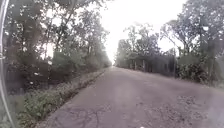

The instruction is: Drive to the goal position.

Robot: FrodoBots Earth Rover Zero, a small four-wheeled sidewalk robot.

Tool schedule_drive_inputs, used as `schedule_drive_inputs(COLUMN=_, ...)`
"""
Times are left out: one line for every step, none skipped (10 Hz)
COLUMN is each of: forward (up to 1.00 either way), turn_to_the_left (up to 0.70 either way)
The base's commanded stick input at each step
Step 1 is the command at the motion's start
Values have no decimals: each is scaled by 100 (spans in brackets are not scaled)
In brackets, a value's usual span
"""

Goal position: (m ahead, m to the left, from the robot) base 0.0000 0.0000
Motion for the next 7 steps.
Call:
schedule_drive_inputs(forward=10, turn_to_the_left=1)
schedule_drive_inputs(forward=10, turn_to_the_left=1)
schedule_drive_inputs(forward=10, turn_to_the_left=1)
schedule_drive_inputs(forward=10, turn_to_the_left=1)
schedule_drive_inputs(forward=10, turn_to_the_left=1)
schedule_drive_inputs(forward=10, turn_to_the_left=1)
schedule_drive_inputs(forward=10, turn_to_the_left=1)
